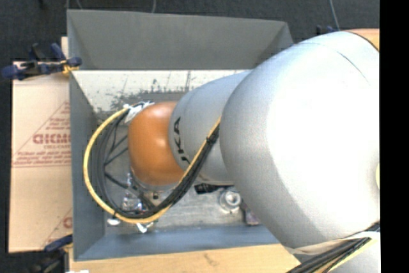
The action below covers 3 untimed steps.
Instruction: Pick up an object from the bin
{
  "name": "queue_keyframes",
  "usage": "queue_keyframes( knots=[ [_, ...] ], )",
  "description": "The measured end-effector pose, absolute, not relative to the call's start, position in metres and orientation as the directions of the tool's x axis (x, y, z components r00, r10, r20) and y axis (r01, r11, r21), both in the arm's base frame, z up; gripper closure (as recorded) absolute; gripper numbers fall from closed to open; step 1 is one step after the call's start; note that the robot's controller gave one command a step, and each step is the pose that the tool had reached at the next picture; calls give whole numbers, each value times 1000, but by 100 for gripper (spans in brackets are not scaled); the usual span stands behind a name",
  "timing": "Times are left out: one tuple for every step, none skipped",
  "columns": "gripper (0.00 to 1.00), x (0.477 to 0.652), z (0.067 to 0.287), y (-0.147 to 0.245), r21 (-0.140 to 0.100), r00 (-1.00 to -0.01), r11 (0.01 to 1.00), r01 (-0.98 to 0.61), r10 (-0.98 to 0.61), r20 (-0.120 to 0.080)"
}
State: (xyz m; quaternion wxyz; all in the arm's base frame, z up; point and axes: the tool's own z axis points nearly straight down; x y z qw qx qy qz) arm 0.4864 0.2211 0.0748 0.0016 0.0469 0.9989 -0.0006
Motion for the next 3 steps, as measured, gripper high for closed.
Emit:
queue_keyframes(
  knots=[
    [100,479,204,231,2,-994,994,-112,-111,-9],
    [0,478,200,230,-1,-994,994,-112,-112,-2],
    [0,490,74,195,1,-967,967,-253,-253,-14]
  ],
)
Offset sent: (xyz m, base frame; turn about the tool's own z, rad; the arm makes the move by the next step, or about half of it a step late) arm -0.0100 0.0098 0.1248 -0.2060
